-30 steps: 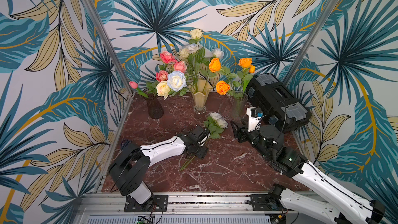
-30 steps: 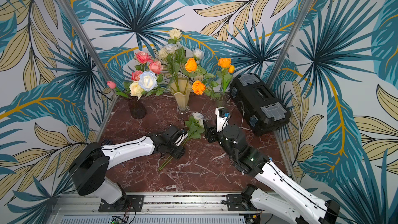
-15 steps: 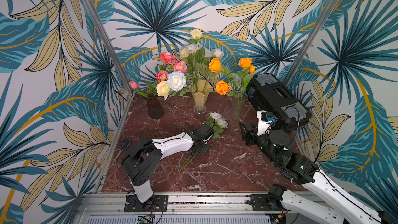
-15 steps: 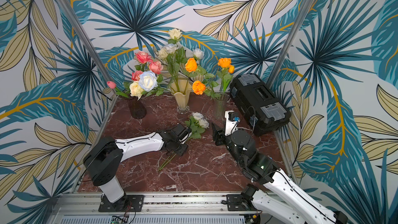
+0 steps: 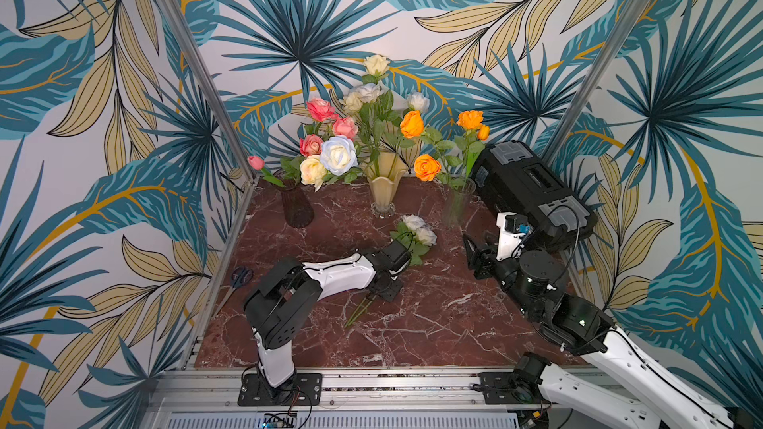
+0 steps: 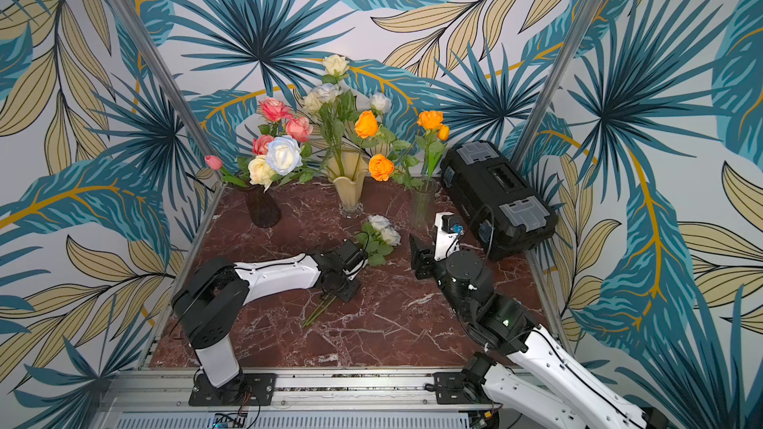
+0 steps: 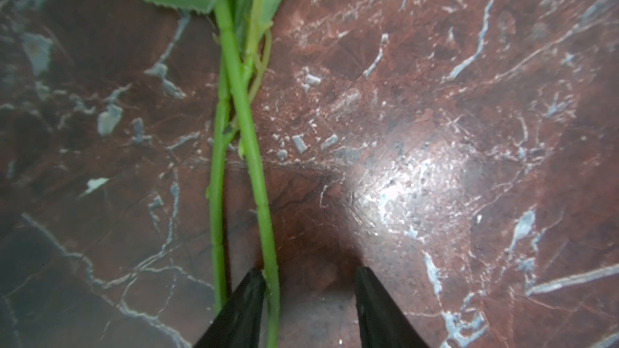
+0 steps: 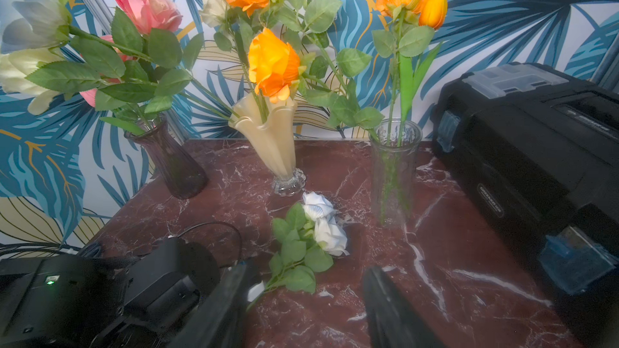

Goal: Arrange the flowers in different vases according to their variety
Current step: Pick up the flower at the center of the board.

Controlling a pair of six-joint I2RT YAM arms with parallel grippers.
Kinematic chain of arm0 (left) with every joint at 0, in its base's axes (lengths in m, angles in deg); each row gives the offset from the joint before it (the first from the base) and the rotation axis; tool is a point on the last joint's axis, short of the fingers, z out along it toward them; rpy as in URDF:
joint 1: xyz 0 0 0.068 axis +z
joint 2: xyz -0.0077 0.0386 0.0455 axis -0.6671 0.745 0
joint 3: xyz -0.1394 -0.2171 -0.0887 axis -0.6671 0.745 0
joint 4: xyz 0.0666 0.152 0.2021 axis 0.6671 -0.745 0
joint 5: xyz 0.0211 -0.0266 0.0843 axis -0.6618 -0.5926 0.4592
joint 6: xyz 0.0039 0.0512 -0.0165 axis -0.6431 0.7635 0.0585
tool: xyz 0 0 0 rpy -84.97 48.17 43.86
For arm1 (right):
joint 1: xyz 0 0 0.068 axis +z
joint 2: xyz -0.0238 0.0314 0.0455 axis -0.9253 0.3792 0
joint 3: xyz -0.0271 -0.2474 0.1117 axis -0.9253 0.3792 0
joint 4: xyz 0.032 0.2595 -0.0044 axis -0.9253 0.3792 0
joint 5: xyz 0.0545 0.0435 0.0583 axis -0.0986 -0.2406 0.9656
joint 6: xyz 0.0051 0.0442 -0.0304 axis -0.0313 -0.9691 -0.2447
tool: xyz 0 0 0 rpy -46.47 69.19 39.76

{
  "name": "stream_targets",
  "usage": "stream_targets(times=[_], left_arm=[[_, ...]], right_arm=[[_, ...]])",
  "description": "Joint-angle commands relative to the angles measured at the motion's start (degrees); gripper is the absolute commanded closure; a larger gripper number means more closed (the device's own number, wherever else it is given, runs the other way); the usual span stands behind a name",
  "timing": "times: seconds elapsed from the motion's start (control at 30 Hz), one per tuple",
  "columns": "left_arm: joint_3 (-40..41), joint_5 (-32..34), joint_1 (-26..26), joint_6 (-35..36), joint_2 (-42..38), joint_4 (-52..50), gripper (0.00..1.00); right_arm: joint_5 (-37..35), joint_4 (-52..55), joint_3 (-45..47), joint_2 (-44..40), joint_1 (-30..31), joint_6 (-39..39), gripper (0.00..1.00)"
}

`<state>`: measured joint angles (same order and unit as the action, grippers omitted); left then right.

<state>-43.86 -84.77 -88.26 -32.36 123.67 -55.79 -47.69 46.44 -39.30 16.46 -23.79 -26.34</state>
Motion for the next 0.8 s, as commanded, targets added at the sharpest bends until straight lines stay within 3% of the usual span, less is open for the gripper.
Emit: stream_targets(times=[0.0,0.07,0.13,0.37,0.77], left_arm=[[-2.8,0.2,-0.1,1.0,1.5,-1.1,0.52],[-2.9,0.5,-0.2,1.2,1.8,-1.1,0.52],[-3.1,0.3,-0.1,1.4,2.2,-1.1,0.59],[-4.4,0.1,-0.1,1.5,3.9,-2.3,1.0],[-3.9,2.1,-0.1,3.1,-8.7,-2.0,1.0]], right_arm=[[-1.0,0.6,0.2,0.0,0.0,-0.3,0.41],[-1.2,0.6,-0.1,0.4,0.0,-0.1,0.41],[-1.1,0.6,-0.3,0.6,0.0,0.0,0.41],[-1.3,0.5,-1.0,1.5,0.0,0.0,0.41],[-0.7,-0.8,-0.1,3.1,0.0,-1.3,0.41]])
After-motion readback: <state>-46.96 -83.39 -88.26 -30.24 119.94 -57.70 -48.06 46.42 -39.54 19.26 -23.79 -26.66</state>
